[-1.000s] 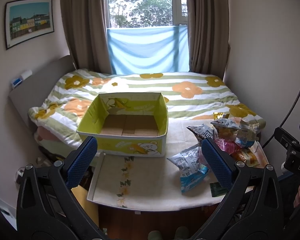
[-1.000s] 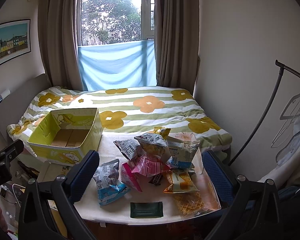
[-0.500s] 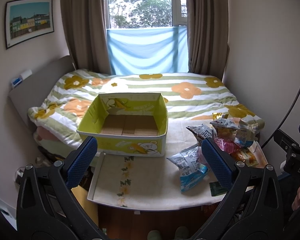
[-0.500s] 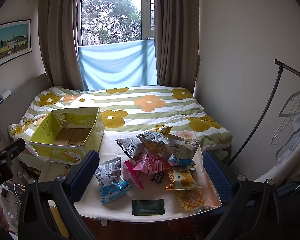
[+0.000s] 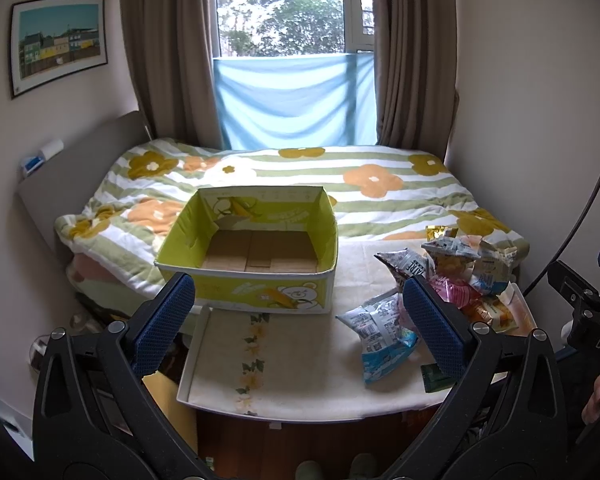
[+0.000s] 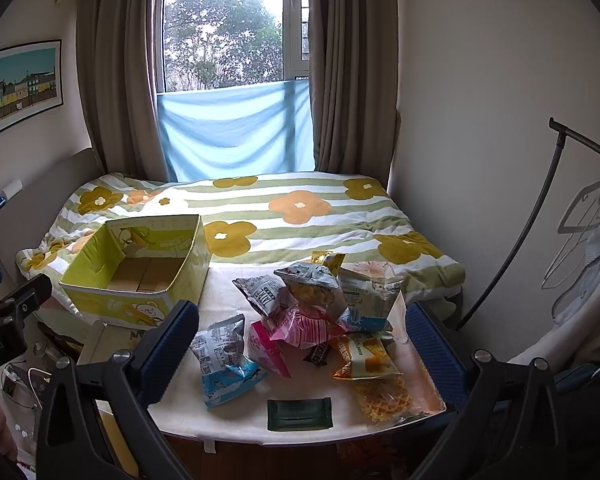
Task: Organize snacks
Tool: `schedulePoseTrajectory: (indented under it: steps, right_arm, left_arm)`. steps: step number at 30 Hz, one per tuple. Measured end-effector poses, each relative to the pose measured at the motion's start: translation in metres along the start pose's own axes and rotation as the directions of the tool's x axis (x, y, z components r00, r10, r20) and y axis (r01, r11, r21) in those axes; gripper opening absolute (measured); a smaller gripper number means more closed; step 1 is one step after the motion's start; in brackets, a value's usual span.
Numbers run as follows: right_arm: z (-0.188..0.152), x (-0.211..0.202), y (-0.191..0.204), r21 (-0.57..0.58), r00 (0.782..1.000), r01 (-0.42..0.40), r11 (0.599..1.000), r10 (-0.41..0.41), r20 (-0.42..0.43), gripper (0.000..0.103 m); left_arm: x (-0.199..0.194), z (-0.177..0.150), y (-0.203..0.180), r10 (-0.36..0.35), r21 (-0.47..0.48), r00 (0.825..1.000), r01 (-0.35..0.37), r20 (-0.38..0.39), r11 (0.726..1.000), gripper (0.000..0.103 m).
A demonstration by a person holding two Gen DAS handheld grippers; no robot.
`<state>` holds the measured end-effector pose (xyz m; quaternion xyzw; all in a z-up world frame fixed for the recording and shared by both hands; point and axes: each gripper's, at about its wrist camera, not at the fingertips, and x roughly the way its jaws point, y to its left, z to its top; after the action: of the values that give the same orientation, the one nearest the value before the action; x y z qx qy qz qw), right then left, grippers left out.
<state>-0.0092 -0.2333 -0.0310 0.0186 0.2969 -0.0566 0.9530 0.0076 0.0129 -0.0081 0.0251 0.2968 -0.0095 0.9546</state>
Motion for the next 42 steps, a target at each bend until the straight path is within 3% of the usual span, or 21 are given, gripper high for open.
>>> schedulePoseTrajectory:
  steps: [8,14,22,28,35,42]
  right_arm:
    - [0.000,0.000,0.000,0.001,1.000,0.001,1.000,-0.001,0.001,0.103]
    - [-0.001,0.000,0.001,0.009,1.000,0.020,1.000,-0.020,-0.017,0.103]
    - [-0.015,0.019,-0.010,0.060,0.993,0.076,0.995,-0.070,-0.097,0.103]
    - [-0.037,0.049,-0.035,0.082,0.987,0.086,0.993,-0.074,-0.143,0.103]
    - [-0.060,0.107,-0.076,0.062,0.972,0.070,0.996,-0.054,-0.227,0.103]
    - [-0.075,0.176,-0.104,0.029,0.943,0.018,0.999,-0.008,-0.334,0.103]
  left_arm:
    - [0.002,0.000,0.001,-0.005,-0.002,1.000,0.005,-0.003,1.000,0.103]
    - [0.025,-0.004,0.002,-0.052,0.010,0.994,0.053,-0.096,0.999,0.103]
    - [0.069,-0.020,-0.003,-0.182,-0.003,0.954,0.186,-0.239,0.982,0.103]
    - [0.109,-0.042,-0.029,-0.211,-0.021,0.917,0.217,-0.339,0.976,0.103]
    - [0.159,-0.068,-0.067,-0.189,-0.047,0.890,0.186,-0.416,0.981,0.103]
    - [0.216,-0.091,-0.094,-0.147,-0.098,0.862,0.114,-0.485,0.989,0.103]
